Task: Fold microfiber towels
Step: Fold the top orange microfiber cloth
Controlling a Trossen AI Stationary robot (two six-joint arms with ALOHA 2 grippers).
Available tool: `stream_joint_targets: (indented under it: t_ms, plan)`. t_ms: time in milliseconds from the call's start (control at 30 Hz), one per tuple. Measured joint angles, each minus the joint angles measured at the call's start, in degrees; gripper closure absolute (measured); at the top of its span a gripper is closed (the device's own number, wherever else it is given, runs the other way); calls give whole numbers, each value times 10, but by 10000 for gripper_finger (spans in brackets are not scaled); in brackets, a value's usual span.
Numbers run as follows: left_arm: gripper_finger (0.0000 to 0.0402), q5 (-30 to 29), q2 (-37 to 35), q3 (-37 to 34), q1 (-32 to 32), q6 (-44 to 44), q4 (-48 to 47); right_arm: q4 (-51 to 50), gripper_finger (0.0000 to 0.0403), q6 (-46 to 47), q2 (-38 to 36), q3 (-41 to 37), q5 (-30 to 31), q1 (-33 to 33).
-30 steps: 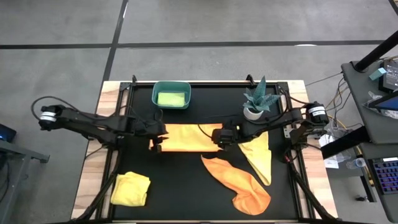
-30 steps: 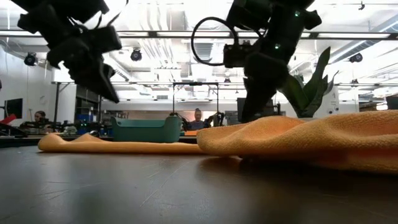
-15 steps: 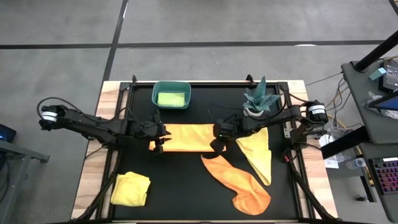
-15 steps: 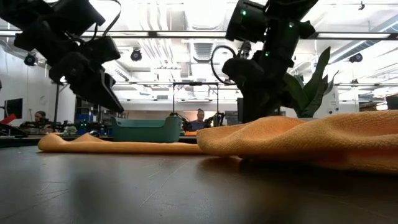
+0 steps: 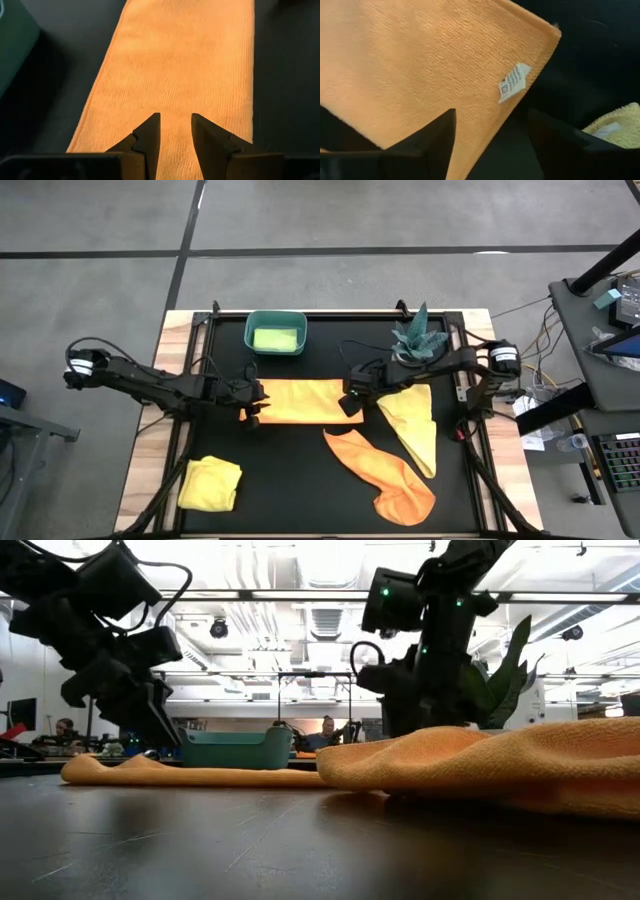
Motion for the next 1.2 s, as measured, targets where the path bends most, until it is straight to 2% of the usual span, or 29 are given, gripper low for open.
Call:
stream_joint_targets:
  t_ms: [233, 733, 967, 1100, 1200]
  plan:
    - [306, -3, 4, 0, 0, 0, 0, 10, 149, 0, 17, 0, -1, -8]
    - [306, -5, 4, 0, 0, 0, 0, 115, 158, -7, 38, -18, -4, -8]
    - [306, -7, 4, 0, 0, 0, 0, 156, 206, -11, 38, -29, -8, -7]
    - [306, -18, 4, 0, 0, -1, 0, 185, 268, -18, 38, -41, -6, -7]
    - [306, -24, 4, 0, 0, -1, 0, 214, 331, -30, 38, -51, -7, -7]
